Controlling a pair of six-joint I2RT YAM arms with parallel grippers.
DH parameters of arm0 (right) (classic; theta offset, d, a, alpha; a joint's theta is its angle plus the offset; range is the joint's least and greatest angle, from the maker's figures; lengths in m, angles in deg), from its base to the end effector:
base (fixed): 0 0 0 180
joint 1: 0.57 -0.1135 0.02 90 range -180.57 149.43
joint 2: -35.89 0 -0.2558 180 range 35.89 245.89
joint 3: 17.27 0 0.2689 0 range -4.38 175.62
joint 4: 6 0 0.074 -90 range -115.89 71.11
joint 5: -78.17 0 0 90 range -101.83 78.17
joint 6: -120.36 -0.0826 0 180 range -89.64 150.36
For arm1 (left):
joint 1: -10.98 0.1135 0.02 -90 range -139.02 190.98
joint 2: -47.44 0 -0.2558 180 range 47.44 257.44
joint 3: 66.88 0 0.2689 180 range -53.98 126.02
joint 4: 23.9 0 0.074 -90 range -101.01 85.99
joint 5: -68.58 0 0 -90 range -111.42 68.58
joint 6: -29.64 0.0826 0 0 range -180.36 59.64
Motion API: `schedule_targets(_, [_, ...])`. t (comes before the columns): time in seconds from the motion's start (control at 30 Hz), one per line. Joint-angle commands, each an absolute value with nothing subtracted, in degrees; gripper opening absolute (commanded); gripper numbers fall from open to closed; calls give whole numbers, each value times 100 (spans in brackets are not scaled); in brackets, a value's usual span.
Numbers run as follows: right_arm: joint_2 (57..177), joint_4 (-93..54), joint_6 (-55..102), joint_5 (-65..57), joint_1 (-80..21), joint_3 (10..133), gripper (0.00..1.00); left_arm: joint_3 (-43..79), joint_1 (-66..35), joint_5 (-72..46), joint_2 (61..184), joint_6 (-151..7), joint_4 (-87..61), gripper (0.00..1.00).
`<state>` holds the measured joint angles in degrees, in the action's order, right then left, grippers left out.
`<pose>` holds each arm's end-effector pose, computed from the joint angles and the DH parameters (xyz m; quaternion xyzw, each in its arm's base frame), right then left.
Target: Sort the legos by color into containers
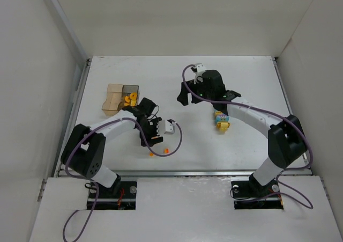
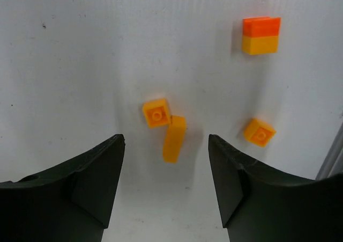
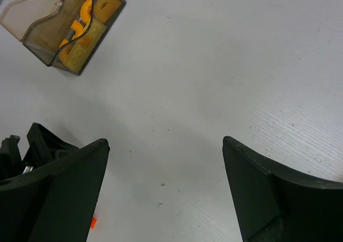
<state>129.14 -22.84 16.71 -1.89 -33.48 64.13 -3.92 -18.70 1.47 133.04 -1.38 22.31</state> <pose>0.3566 0.2477 0.2391 -0.1869 0.8376 0.2692 0.4371 0.2471 -0.1778 0.1251 0.6993 0.6637 -0.1432 0.2234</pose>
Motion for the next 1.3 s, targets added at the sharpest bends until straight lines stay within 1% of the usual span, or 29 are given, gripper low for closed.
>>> schedule_targets(0.0, [12984, -2109, 1762, 30, -3178, 6717, 92, -511, -1900, 178, 13427, -252, 1862, 60])
schedule_targets(0.07, [13036, -2109, 1762, 30, -3178, 6821, 92, -661, -1900, 39, 13480, -253, 1633, 57])
schedule_targets(0.2, [13090, -2109, 1762, 30, -3125, 6875, 92, -951, -1900, -191, 13542, -253, 1422, 46])
schedule_targets(0.23, [13090, -2109, 1762, 30, -3125, 6875, 92, -1029, -1900, -191, 13542, -253, 1352, 41])
schedule_targets(0.27, [13142, -2109, 1762, 30, -3125, 6875, 92, -1030, -1900, -191, 13542, -253, 1290, 31])
schedule_targets(0.37, [13142, -2109, 1709, 30, -3072, 6875, 92, -1092, -1900, -191, 13542, -305, 1290, 16])
schedule_targets(0.4, [13142, -2109, 1709, 30, -3072, 6875, 92, -1092, -1900, -191, 13542, -306, 1290, 2])
schedule_targets(0.43, [13142, -2109, 1657, 30, -3072, 6875, 92, -1092, -1900, -243, 13542, -306, 1290, 0])
schedule_targets(0.57, [13142, -2109, 1656, -22, -3072, 6875, 92, -1039, -1900, -297, 13359, -306, 1623, 0])
schedule_targets(0.7, [13142, -2109, 1656, -22, -3072, 6944, 92, -706, -1584, -349, 13024, -515, 1860, 0])
schedule_targets(0.83, [13256, -2109, 1656, 30, -3072, 7068, 91, 372, -707, -24, 12918, -1692, 1670, 0])
schedule_targets(0.87, [13309, -2109, 1656, 30, -3072, 7068, 91, 515, -565, -24, 12918, -2312, 1520, 0])
schedule_targets(0.97, [13362, -2109, 1656, 92, -3072, 7191, 91, 771, -134, -593, 12918, -3221, 589, 0])
schedule_targets(1.0, [13414, -2109, 1656, 153, -3072, 7191, 91, 771, -46, -1144, 12918, -3476, 308, 0])
schedule_targets(1.07, [13415, -2109, 1656, 153, -3072, 7244, 91, 771, 260, -1718, 13005, -4180, -481, 0])
schedule_targets(1.13, [13415, -2109, 1656, 153, -3072, 7296, 91, 841, 499, -2158, 13285, -4497, -748, 0])
schedule_targets(1.17, [13467, -2161, 1656, 206, -3072, 7349, 91, 1016, 726, -2160, 13418, -4646, -749, 0])
schedule_targets(1.27, [13538, -2214, 1656, 206, -3019, 7428, 91, 1412, 947, -1985, 14005, -4700, -539, 0])
